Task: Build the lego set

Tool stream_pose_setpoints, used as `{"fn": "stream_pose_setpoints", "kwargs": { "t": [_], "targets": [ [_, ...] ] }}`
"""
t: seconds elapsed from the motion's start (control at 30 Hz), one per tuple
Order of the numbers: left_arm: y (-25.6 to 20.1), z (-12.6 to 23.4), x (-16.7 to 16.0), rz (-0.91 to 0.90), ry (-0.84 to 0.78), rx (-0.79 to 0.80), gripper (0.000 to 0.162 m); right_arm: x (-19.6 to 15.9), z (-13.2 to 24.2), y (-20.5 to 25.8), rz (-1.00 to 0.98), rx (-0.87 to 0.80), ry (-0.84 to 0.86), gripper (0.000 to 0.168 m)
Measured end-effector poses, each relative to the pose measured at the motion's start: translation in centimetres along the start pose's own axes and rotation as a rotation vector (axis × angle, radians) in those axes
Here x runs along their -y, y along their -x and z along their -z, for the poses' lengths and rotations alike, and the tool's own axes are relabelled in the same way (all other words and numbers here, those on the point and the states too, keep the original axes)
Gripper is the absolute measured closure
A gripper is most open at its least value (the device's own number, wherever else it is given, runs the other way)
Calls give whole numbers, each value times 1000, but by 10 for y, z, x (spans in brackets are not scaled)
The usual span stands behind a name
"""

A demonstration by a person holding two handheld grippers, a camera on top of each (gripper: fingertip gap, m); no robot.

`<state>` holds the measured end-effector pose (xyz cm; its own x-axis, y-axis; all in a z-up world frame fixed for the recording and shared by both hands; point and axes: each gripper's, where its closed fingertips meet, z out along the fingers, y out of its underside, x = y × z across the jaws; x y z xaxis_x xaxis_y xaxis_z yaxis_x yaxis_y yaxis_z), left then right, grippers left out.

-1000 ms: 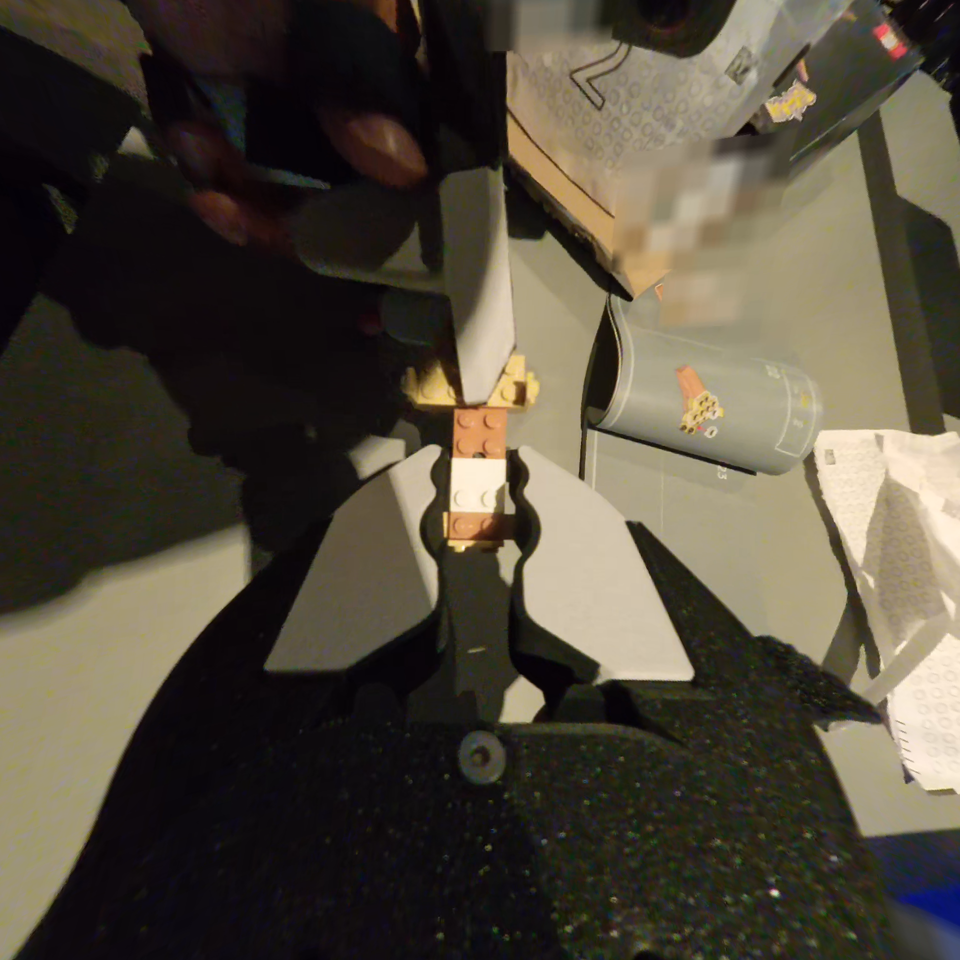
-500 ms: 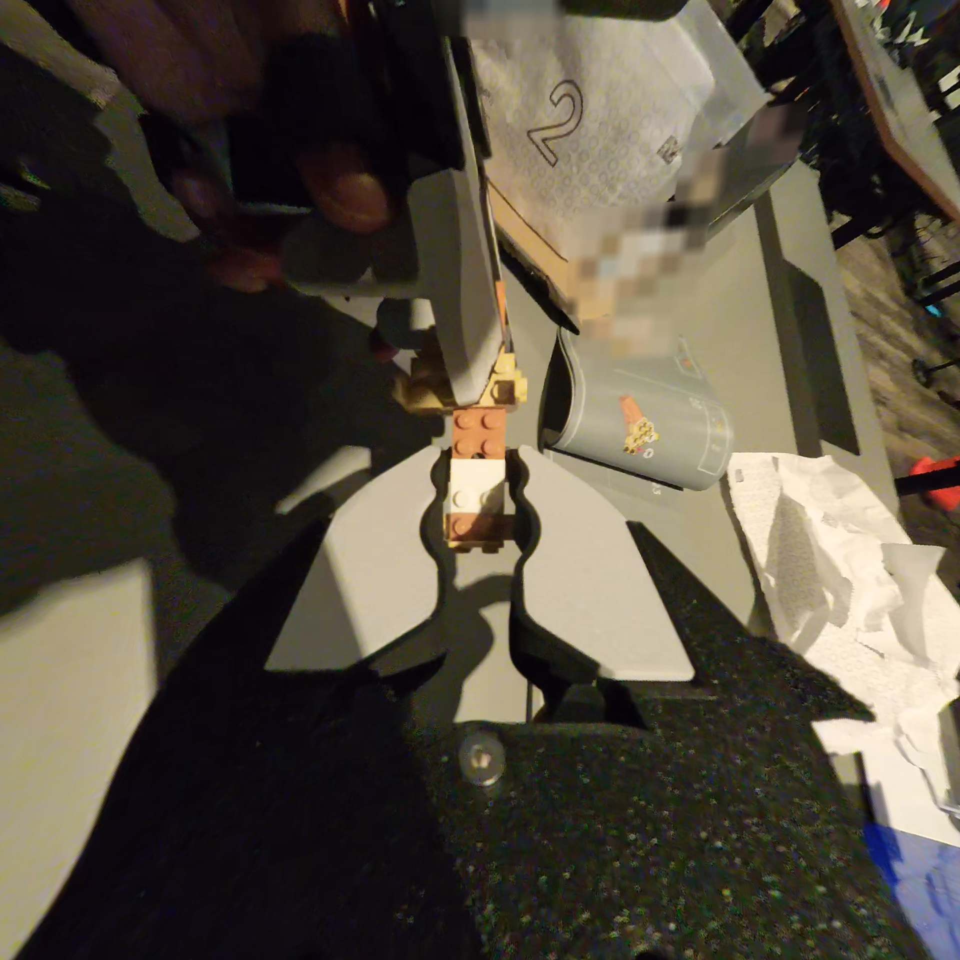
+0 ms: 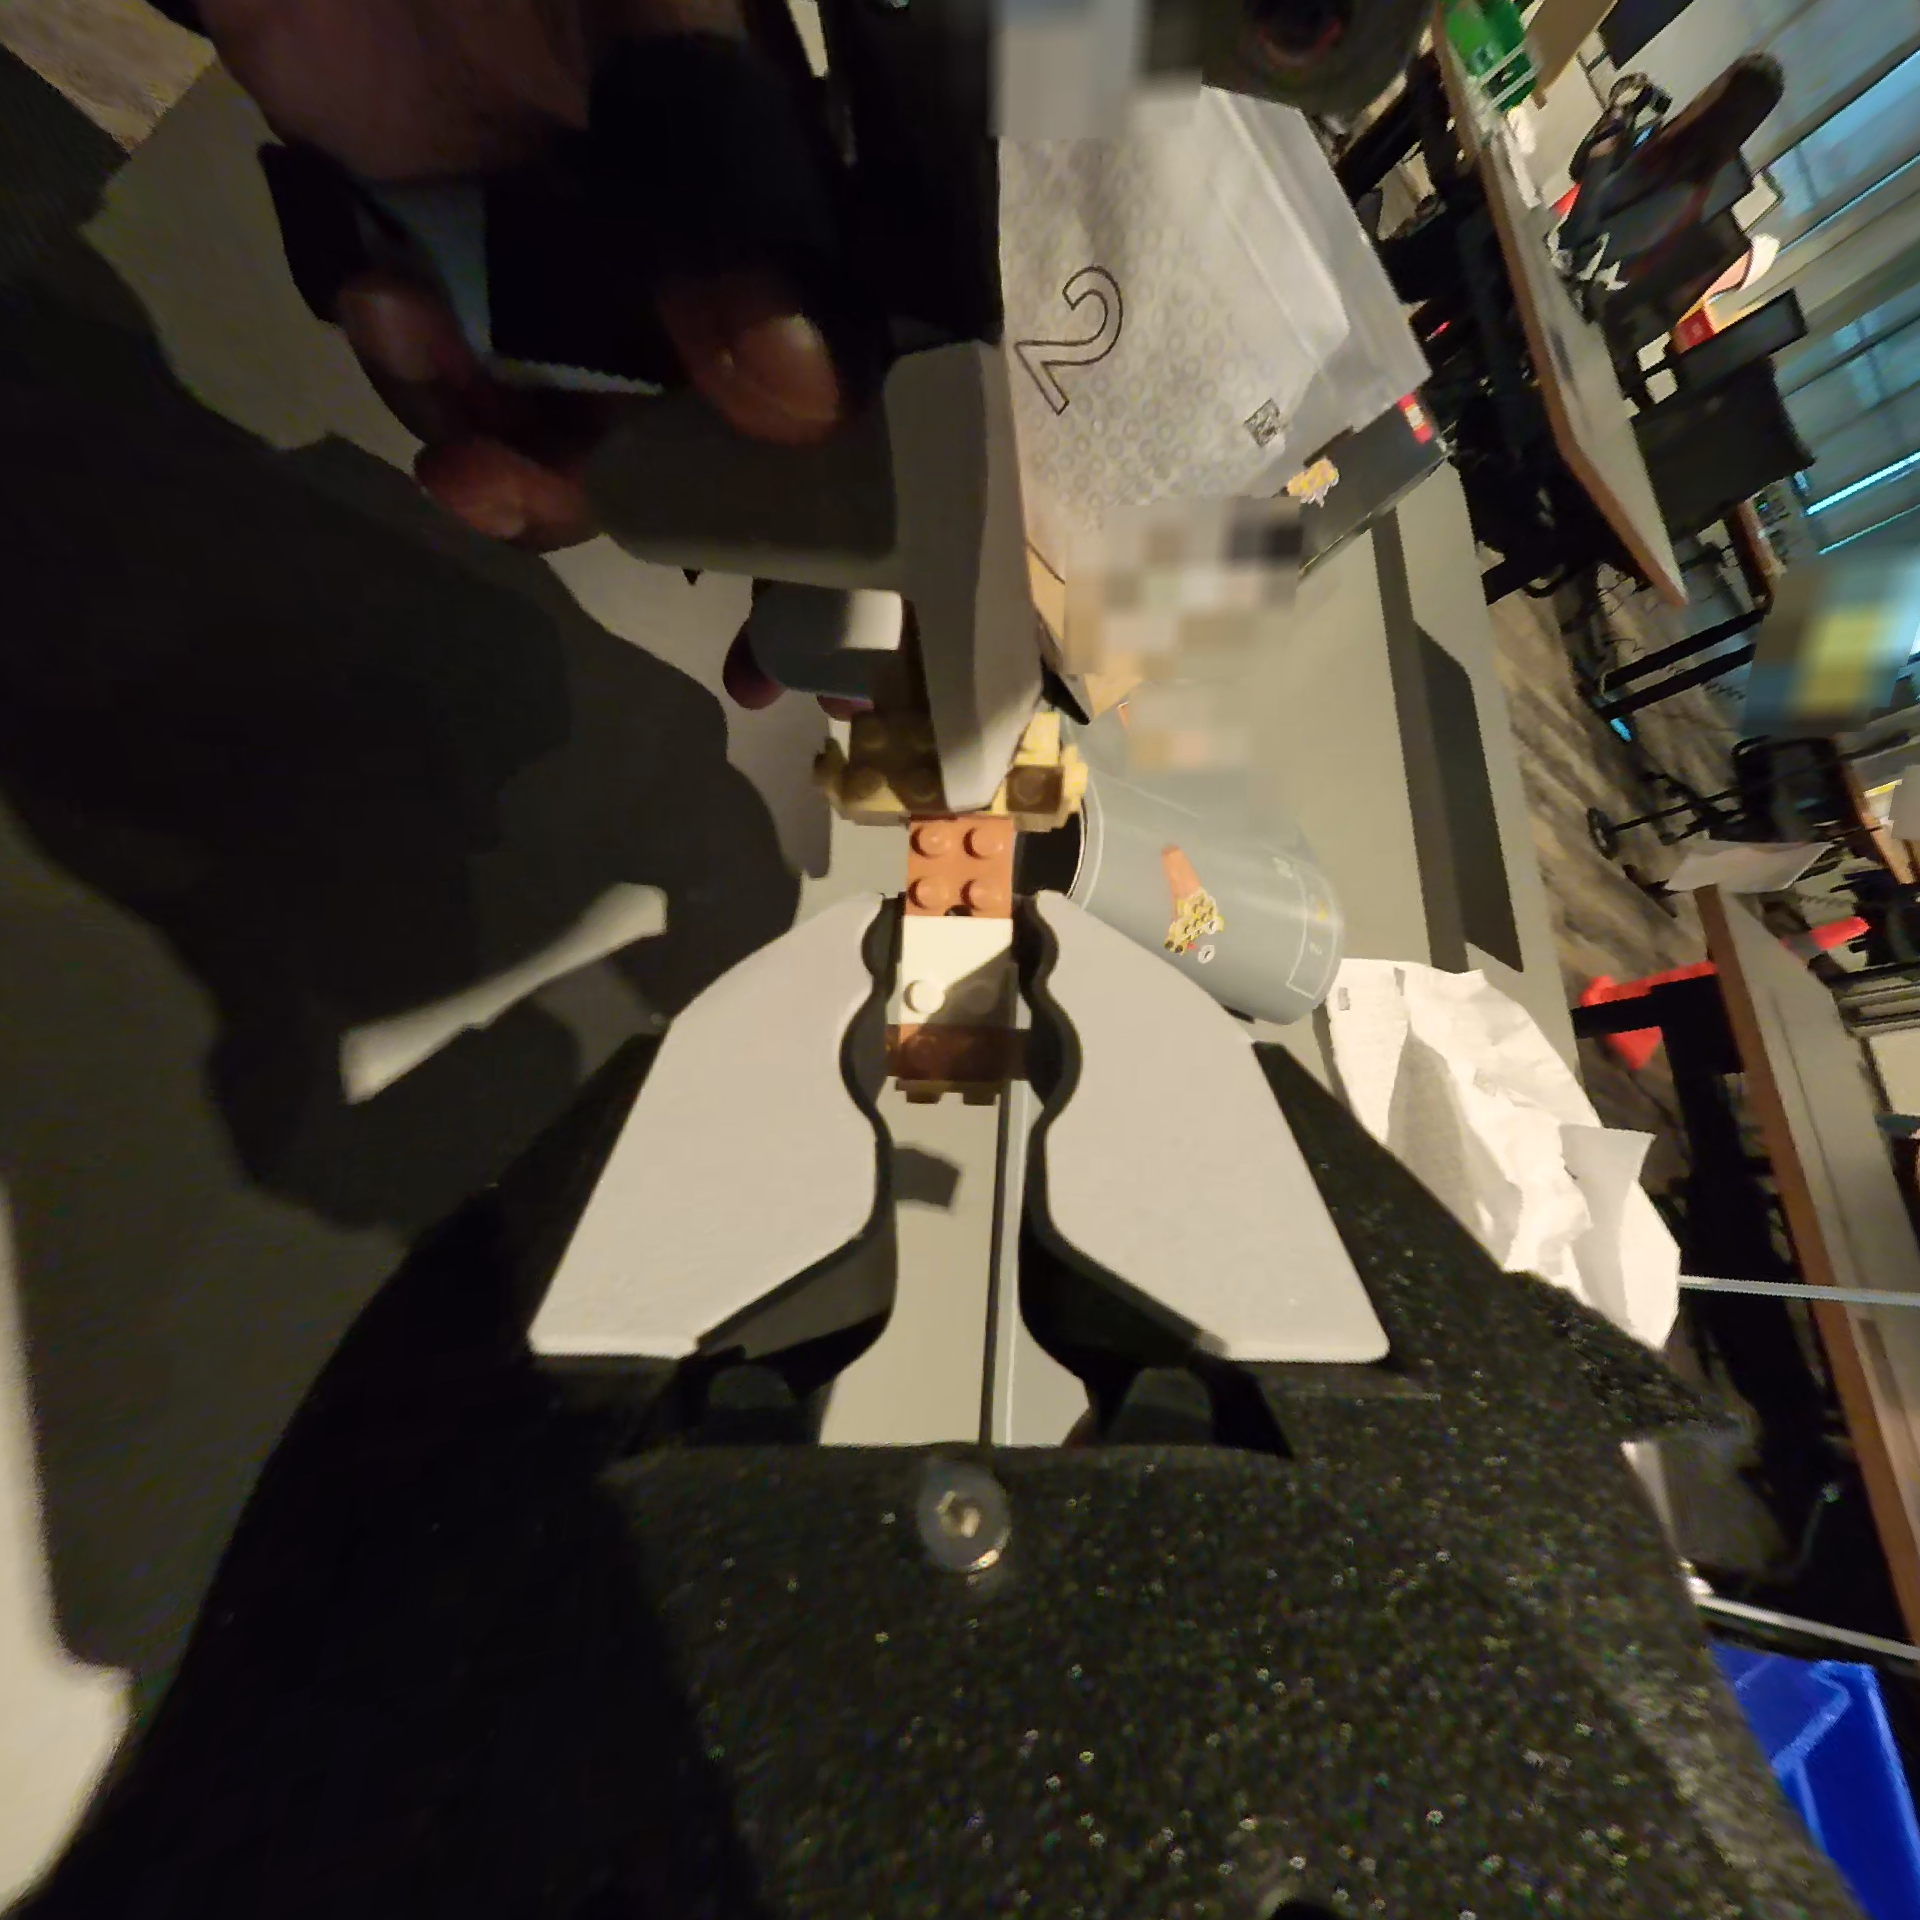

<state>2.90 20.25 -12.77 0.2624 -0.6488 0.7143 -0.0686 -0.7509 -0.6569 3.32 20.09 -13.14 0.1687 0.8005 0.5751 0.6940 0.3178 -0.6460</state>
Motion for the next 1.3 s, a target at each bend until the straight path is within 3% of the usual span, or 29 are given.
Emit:
{"fn": "stream_pose_setpoints", "kwargs": {
  "t": [0.63,1.3],
  "targets": [
    [-2,6,-2,-38,-11,-29,107,5,-2,2,60,-33,-5,147],
    [1,6,-5,-34,-46,-79,107,1,-5,4,100,-24,114,147]
  ]
}}
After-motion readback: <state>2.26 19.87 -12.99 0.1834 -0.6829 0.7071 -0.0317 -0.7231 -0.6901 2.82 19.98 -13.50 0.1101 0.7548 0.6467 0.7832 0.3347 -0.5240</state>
